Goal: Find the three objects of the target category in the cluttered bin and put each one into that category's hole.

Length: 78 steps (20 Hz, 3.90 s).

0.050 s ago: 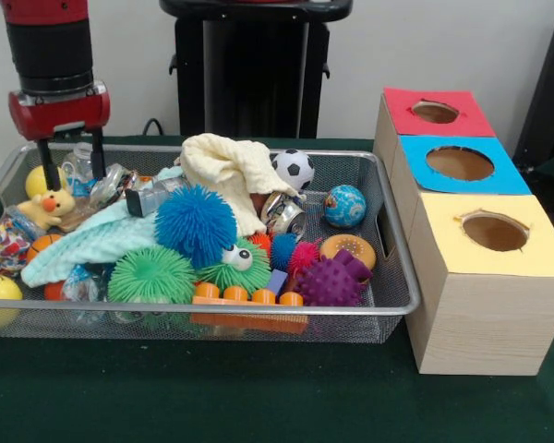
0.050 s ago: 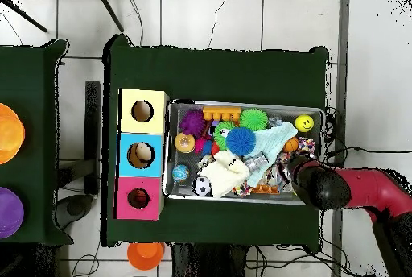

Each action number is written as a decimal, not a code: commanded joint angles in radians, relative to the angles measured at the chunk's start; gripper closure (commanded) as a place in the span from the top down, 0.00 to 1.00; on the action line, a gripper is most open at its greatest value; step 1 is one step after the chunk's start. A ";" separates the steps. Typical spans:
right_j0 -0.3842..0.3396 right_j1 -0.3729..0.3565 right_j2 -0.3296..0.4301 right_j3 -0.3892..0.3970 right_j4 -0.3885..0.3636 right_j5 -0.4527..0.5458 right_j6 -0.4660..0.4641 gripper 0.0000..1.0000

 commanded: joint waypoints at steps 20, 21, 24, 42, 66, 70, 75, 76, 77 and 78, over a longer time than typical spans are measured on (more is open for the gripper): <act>0.151 0.115 -0.167 -0.214 -0.278 0.192 -0.241 1.00; 0.163 0.114 -0.175 -0.213 -0.282 0.201 -0.236 1.00; 0.181 0.119 -0.193 -0.217 -0.283 0.223 -0.243 1.00; 0.261 0.160 -0.294 -0.259 -0.347 0.276 -0.239 1.00; 0.299 0.159 -0.312 -0.247 -0.328 0.288 -0.234 0.00; 0.302 0.158 -0.318 -0.247 -0.326 0.286 -0.234 0.00; 0.291 0.158 -0.311 -0.249 -0.317 0.259 -0.233 0.00; 0.289 0.151 -0.308 -0.246 -0.315 0.250 -0.232 0.00; 0.271 0.120 -0.297 -0.223 -0.305 0.229 -0.246 0.00; 0.258 0.100 -0.286 -0.207 -0.288 0.223 -0.256 0.00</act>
